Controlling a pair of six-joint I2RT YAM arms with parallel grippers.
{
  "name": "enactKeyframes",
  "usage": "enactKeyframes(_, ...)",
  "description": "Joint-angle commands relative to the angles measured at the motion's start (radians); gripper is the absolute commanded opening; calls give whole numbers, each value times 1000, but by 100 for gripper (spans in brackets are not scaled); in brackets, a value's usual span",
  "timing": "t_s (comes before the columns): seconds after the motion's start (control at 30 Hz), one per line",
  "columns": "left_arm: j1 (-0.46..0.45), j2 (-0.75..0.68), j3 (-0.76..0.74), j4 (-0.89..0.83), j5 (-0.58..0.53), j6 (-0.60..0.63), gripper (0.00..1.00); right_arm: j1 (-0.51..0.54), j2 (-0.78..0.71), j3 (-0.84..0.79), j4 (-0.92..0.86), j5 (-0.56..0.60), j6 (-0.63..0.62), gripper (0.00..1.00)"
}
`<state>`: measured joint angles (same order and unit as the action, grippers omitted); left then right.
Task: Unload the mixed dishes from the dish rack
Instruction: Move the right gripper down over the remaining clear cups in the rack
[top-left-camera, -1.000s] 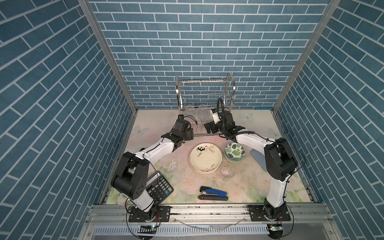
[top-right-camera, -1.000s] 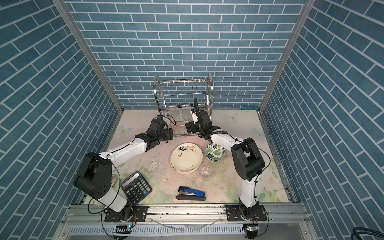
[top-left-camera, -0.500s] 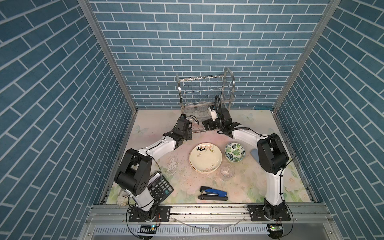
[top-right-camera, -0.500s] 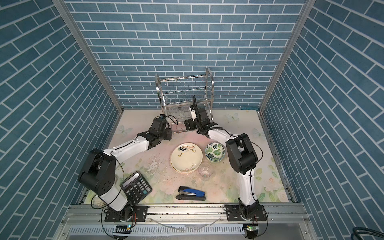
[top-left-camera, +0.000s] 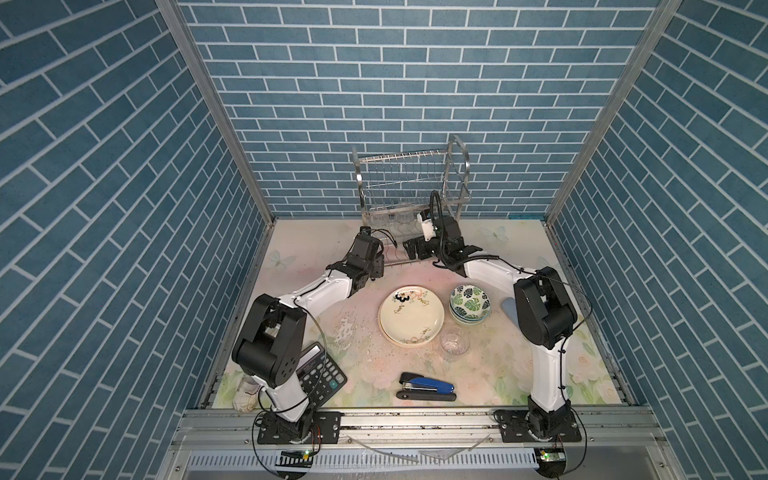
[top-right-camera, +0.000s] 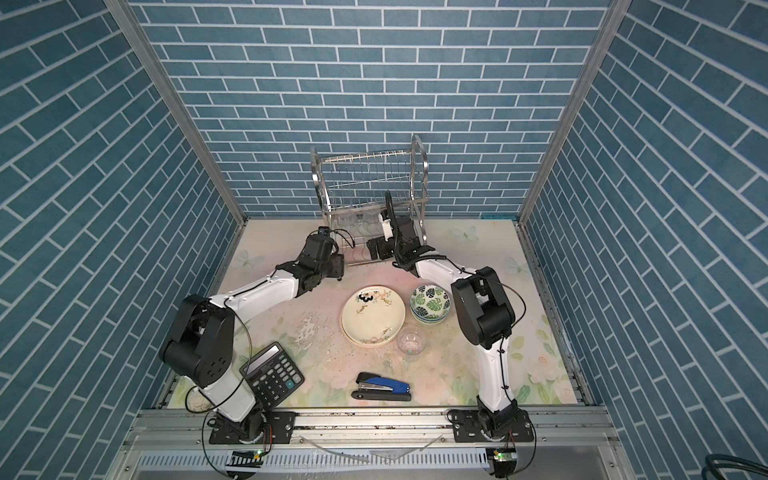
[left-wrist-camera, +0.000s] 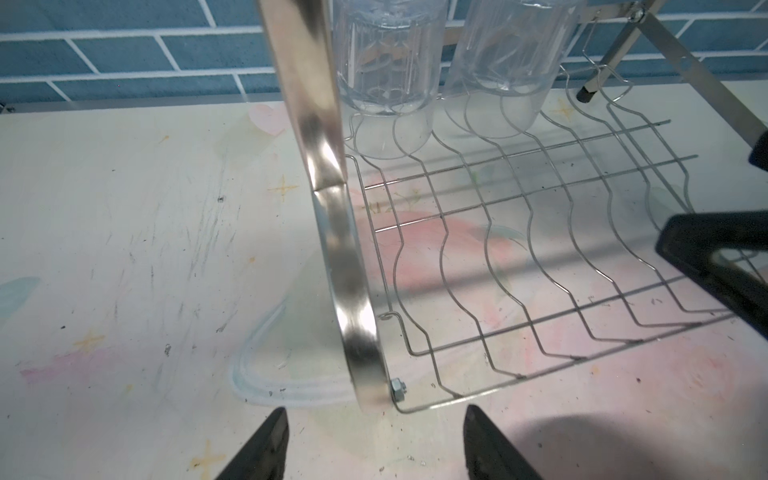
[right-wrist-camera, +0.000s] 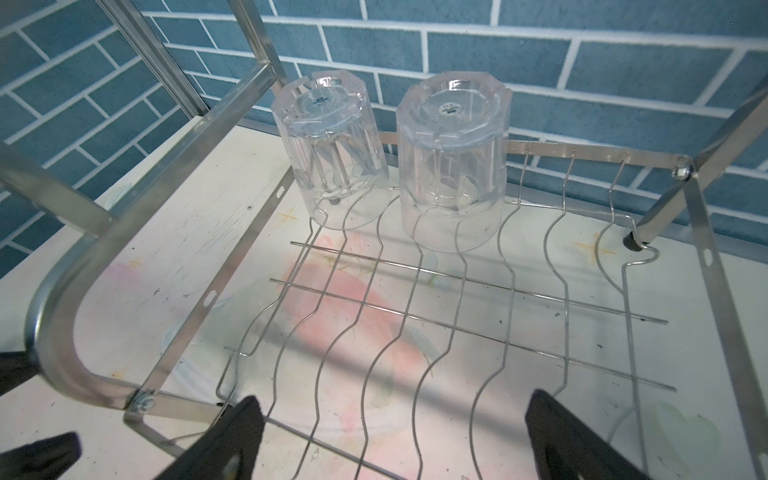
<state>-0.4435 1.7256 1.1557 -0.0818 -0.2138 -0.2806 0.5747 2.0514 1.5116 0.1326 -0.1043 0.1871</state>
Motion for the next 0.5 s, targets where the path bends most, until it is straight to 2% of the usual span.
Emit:
enactKeyframes(0.0, 9, 50, 44, 39, -18, 10, 68, -6, -31, -27, 25, -31, 49, 99)
enactKeyframes(0.1, 10, 95, 72, 65, -24, 5, 67, -6, -49, -47, 35, -36, 54, 99)
enactKeyframes(0.2, 9, 127, 88, 90, -29, -5, 60, -6, -63, -67, 49, -36, 58, 99)
enactKeyframes(0.33, 10, 129, 75, 119, -57, -18, 37, -6, -70, -76, 50, -36, 60, 99)
enactKeyframes(0.47, 9, 116, 56, 131, -60, -9, 20, -5, -74, -80, 51, -35, 63, 99)
